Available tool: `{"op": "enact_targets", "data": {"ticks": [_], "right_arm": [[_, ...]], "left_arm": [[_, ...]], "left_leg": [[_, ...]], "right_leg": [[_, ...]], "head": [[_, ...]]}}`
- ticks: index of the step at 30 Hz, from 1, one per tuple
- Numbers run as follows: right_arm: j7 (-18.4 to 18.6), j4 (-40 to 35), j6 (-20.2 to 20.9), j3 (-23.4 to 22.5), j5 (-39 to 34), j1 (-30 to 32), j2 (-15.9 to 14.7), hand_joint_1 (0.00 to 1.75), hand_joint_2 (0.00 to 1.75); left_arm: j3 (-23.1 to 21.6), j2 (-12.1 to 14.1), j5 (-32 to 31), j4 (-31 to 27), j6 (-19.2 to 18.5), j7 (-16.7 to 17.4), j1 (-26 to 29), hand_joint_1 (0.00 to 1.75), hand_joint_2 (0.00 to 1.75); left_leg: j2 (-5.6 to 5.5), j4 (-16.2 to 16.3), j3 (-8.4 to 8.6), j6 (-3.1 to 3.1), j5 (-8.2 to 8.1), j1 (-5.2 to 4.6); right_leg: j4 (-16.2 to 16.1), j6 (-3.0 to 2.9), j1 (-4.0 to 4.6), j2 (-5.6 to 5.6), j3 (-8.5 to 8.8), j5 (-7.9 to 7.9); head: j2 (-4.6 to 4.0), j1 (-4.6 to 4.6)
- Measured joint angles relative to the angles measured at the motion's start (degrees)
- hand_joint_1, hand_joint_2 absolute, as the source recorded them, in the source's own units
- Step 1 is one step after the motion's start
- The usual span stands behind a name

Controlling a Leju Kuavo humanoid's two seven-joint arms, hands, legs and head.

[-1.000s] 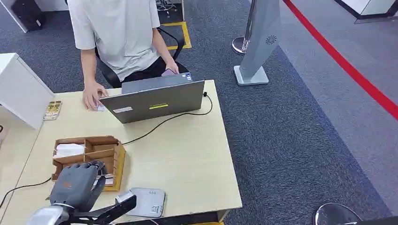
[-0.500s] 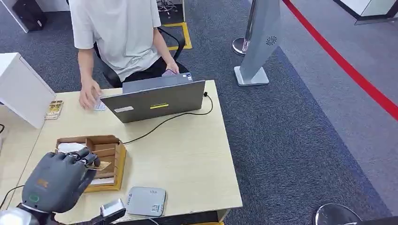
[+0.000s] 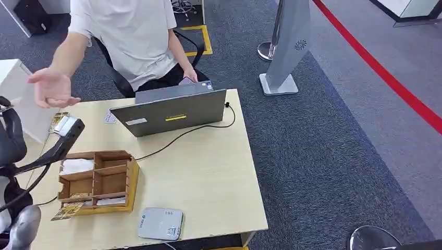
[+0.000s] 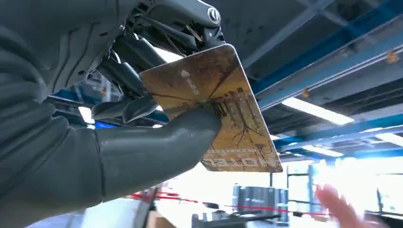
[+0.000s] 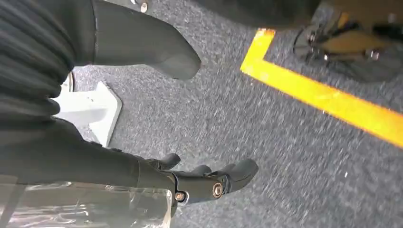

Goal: Pass the card to the sensor for recognition and then transmit it.

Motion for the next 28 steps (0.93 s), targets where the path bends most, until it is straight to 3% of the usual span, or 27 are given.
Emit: {"op": "enact_targets", "data": {"ticks": [4,9,15,16,25,28], "right_arm": [[0.5,2.5,0.0,0.6,0.0,-0.5,-0.4,0.0,1.75],[1.2,3.6,0.3,0.6,0.0,-0.6,-1.2,0.0,1.75],[1.3,3.9,0.6,0.6,0.0,-0.6,-1.6,0.0,1.75],[1.3,3.9,0.6,0.6,0.0,-0.6,-1.6,0.0,1.75],[1.2,3.4,1.8,0.6,0.0,-0.5,-1.7,0.0,1.75],[1.4,2.4,3.1,0.5,0.0,-0.2,-1.7,0.0,1.75]], "left_arm": [[2.3,0.4,0.0,3.9,-1.9,0.3,0.0,1.75,1.75],[6.7,-1.7,0.0,7.7,-2.8,-1.3,-0.1,1.75,1.75],[8.2,-4.2,0.0,10.7,-3.3,-2.8,-0.3,1.75,1.75],[8.3,-4.7,0.0,10.9,-3.5,-3.8,-0.4,0.0,1.75],[9.9,-9.3,0.0,11.4,-2.7,-9.7,-0.6,0.0,1.75],[10.4,-12.1,0.1,10.0,-2.8,-15.1,0.5,0.0,1.75]], "left_leg": [[-0.01,0.0,-0.01,0.0,0.0,-0.03],[-0.01,0.0,-0.04,0.0,0.0,-0.06],[0.06,0.0,-0.07,0.01,0.0,-0.07],[0.06,0.0,-0.08,0.01,0.0,-0.07],[0.02,0.0,-0.12,0.03,-0.06,-0.08],[0.0,0.0,-0.12,0.04,-0.06,-0.08]], "right_leg": [[0.0,-0.01,0.0,0.0,0.0,-0.03],[0.0,0.01,-0.01,0.0,-0.01,-0.01],[0.0,-0.01,-0.01,0.11,-0.06,0.11],[-0.1,-0.01,-0.01,0.11,-0.06,0.11],[-0.1,0.05,-0.02,0.08,-0.05,0.03],[-0.1,0.06,-0.02,0.05,-0.03,0.04]], "head": [[-0.02,0.0],[-0.02,0.0],[-0.02,-0.02],[-0.02,-0.02],[-0.02,-0.02],[-0.02,0.0]]}}
